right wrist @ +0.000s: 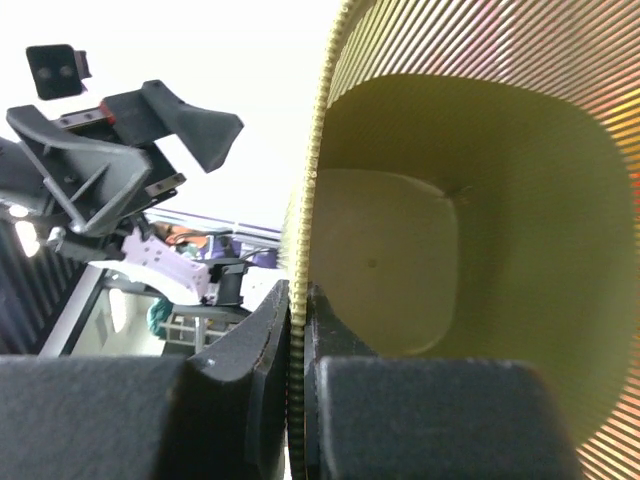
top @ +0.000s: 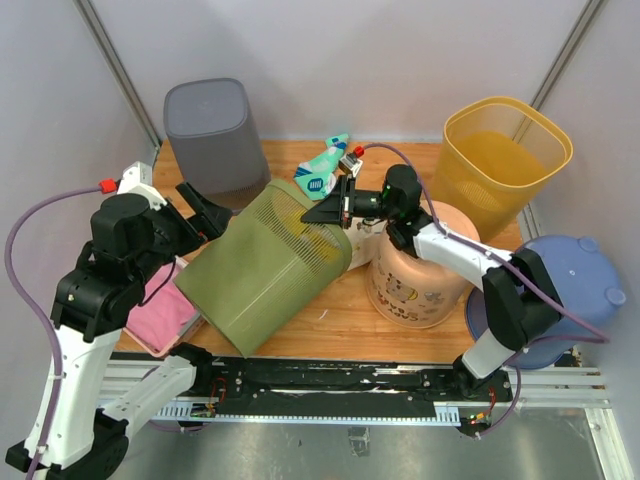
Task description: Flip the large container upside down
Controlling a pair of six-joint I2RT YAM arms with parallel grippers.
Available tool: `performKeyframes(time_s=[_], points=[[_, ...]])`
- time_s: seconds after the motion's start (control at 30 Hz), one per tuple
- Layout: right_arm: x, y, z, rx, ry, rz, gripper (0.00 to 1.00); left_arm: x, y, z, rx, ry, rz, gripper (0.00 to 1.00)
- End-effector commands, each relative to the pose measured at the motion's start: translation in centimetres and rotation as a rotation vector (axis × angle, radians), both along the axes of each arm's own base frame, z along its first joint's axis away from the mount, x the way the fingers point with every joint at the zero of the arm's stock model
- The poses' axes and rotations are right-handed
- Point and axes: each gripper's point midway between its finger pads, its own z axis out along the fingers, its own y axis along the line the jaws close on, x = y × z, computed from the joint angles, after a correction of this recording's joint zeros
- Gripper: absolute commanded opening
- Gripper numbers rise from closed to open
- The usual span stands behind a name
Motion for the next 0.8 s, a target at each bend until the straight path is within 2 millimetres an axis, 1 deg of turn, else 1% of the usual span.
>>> performKeyframes(time_s=[0.0,0.03,0.1,0.17,0.2,0.33,0.37,0.4,0.57,0.63,0.77], points=[[1.5,-0.8,-2.3,-0.177,-0.11,-0.085,0.0,0.1,0.3,0.6,-0.02,-0.02,0.025,0.98],[1.5,-1.2,-2.8,-0.23,-0.119,-0.097,0.0,0.2,0.2,0.5,-0.018,-0.017,0.024,0.98],[1.8,-1.7,-3.0,-0.302,-0.174,-0.121,0.0,0.5,0.1,0.2,-0.011,-0.005,0.023,0.99],[1.8,-2.0,-2.7,-0.337,-0.208,-0.116,0.02,0.7,0.0,-0.2,-0.007,0.008,0.021,0.98],[1.7,-2.0,-2.6,-0.346,-0.216,-0.111,0.09,0.8,-0.1,-0.3,-0.007,0.011,0.019,0.98],[1.9,-2.8,-3.0,-0.429,-0.266,-0.126,0.49,1.0,-0.2,-0.4,-0.004,0.018,0.013,0.99],[2.1,-3.1,-2.6,-0.452,-0.298,-0.135,0.58,0.9,-0.2,-0.3,-0.004,0.017,0.011,0.99],[2.0,-3.5,-2.7,-0.482,-0.318,-0.139,0.62,1.0,-0.3,-0.5,-0.002,0.022,0.008,0.99],[2.4,-5.3,-2.6,-0.597,-0.423,-0.172,0.66,0.8,-0.7,-0.9,-0.019,0.037,-0.005,0.99],[2.0,-5.8,-2.3,-0.625,-0.482,-0.164,0.66,0.6,-1.0,-1.0,-0.035,0.042,-0.016,0.99],[0.6,-6.6,-1.9,-0.729,-0.66,-0.106,0.67,-0.3,-1.5,-1.5,-0.078,0.057,-0.042,0.99]])
